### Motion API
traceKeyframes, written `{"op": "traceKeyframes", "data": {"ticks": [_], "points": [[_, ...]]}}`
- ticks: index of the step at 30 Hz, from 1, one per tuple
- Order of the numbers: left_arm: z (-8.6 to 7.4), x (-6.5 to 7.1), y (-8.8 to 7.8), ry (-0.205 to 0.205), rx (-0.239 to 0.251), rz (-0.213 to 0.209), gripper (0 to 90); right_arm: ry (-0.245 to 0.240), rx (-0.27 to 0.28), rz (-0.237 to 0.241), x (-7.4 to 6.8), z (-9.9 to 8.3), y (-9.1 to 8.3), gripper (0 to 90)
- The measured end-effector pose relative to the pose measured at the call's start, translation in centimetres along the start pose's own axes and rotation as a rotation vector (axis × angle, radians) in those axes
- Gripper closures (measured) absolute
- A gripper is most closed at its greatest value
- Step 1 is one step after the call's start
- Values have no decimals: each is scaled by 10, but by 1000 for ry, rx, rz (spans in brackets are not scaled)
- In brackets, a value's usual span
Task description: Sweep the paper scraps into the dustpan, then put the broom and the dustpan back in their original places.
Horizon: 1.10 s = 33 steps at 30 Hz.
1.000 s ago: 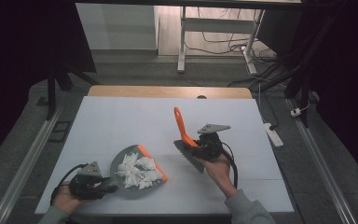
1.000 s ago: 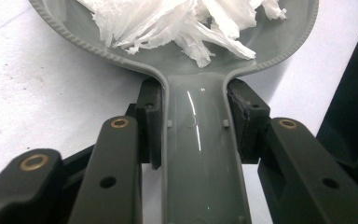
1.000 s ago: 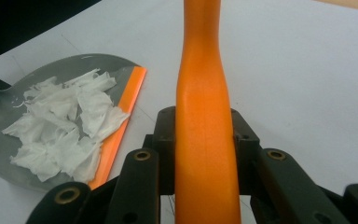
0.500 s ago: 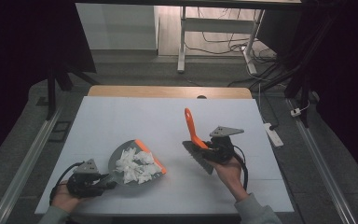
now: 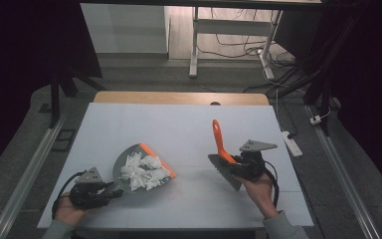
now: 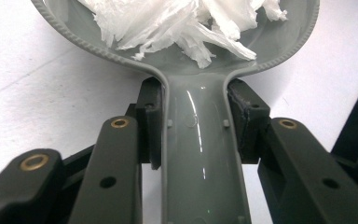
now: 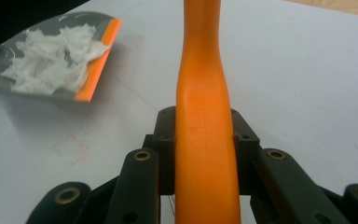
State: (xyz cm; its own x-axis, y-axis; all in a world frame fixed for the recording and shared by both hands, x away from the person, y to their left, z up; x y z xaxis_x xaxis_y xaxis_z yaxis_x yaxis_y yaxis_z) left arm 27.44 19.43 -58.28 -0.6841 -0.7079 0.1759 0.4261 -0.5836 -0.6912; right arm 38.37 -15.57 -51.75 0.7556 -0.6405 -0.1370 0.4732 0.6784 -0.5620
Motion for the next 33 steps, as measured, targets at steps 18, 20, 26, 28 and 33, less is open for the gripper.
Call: {"op": "traceKeyframes", "data": {"ticks": [18,20,26,28,33], "points": [[6,-9,-8,-60,56,68,613,10,6,16,5,-14,-25,706],[7,-10,-8,-67,59,71,613,16,4,16,6,-16,-27,706],[7,-13,-10,-84,67,87,614,29,-6,19,8,-22,-30,706],[8,-13,-10,-91,68,93,613,33,-6,18,9,-24,-32,706],[9,-14,-11,-105,75,108,613,44,-11,17,11,-27,-35,706]]}}
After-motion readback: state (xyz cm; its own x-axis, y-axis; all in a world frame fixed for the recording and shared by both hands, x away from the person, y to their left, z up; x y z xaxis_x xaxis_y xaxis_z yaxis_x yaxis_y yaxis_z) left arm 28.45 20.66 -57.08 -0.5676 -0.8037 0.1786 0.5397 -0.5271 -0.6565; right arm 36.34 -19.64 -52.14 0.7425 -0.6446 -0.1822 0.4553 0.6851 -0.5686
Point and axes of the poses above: each handheld gripper's, and its own axes: y roughly forward along the jaws, z roughly out of its top, x roughly to its right, the point moved 10 cm from there along y, roughly forward along the jaws
